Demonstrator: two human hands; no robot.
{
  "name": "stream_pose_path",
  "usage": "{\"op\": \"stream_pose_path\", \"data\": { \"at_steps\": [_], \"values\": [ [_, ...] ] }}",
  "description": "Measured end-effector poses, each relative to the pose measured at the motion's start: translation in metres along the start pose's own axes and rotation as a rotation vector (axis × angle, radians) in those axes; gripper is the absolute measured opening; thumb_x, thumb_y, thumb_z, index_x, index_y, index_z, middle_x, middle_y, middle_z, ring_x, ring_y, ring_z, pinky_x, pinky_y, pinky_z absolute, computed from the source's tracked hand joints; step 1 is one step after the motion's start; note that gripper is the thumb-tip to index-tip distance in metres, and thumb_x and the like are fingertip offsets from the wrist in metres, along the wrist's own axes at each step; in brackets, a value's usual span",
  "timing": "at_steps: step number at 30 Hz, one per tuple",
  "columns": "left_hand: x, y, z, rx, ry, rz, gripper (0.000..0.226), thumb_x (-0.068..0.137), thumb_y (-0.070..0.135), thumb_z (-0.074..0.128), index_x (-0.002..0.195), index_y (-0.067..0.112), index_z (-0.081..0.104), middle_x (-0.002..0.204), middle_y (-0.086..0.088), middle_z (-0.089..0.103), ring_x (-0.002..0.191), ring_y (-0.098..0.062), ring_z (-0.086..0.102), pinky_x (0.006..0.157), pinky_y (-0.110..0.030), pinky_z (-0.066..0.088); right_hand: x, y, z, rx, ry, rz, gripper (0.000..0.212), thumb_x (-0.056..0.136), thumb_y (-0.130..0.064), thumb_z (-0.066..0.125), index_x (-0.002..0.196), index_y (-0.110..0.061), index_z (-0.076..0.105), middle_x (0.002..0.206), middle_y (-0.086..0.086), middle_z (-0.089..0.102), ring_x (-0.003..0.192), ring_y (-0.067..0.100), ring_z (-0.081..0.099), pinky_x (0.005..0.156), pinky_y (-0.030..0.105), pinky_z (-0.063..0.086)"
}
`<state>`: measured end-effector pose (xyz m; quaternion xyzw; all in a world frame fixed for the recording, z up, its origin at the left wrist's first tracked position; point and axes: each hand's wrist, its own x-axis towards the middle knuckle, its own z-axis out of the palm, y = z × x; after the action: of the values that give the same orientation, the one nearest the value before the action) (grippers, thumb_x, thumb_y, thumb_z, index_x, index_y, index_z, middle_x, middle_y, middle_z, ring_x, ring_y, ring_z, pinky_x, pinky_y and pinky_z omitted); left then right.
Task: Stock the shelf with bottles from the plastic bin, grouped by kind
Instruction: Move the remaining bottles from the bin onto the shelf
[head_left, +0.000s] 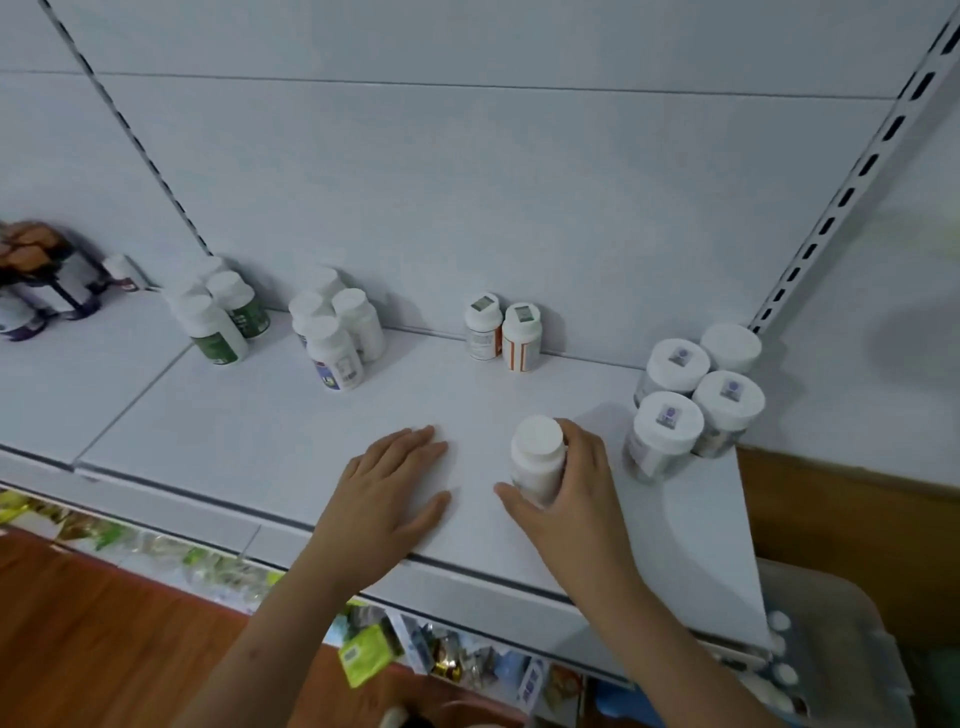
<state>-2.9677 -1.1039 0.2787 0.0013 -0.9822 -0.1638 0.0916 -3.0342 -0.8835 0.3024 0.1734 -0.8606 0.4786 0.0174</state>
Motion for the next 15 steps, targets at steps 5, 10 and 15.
{"op": "stream_pose_path", "data": {
  "at_steps": [5, 10, 15],
  "values": [
    [-0.002, -0.048, -0.02, -0.003, -0.045, 0.087, 0.053, 0.097, 0.06, 0.036, 0.144, 0.039, 0.041, 0.154, 0.021, 0.032, 0.142, -0.002, 0.027, 0.105, -0.025, 0.028, 0.024, -0.024, 0.015, 0.348, -0.004, 0.268, 0.047, 0.073, -0.024, 0.085, 0.106, -0.024, 0.052, 0.101, -0.011, 0.068, 0.086, 0.003, 0.066, 0.071, 0.018, 0.05],
    [-0.015, -0.118, -0.044, -0.017, -0.015, 0.019, 0.053, 0.094, 0.063, 0.036, 0.142, 0.039, 0.045, 0.151, 0.02, 0.036, 0.139, -0.005, 0.032, 0.104, -0.028, 0.03, 0.029, -0.055, 0.038, 0.665, -0.146, 0.325, 0.039, 0.083, -0.006, 0.075, 0.114, -0.024, 0.06, 0.104, -0.008, 0.072, 0.093, 0.003, 0.068, 0.074, 0.018, 0.052],
    [-0.022, -0.178, -0.061, -0.005, 0.04, -0.045, 0.055, 0.092, 0.066, 0.036, 0.139, 0.04, 0.047, 0.148, 0.019, 0.04, 0.137, -0.008, 0.036, 0.105, -0.032, 0.033, 0.037, -0.089, 0.072, 0.603, -0.168, 0.261, 0.045, 0.083, -0.009, 0.076, 0.12, -0.028, 0.059, 0.114, -0.008, 0.07, 0.105, 0.007, 0.066, 0.082, 0.024, 0.053]
  ]
}}
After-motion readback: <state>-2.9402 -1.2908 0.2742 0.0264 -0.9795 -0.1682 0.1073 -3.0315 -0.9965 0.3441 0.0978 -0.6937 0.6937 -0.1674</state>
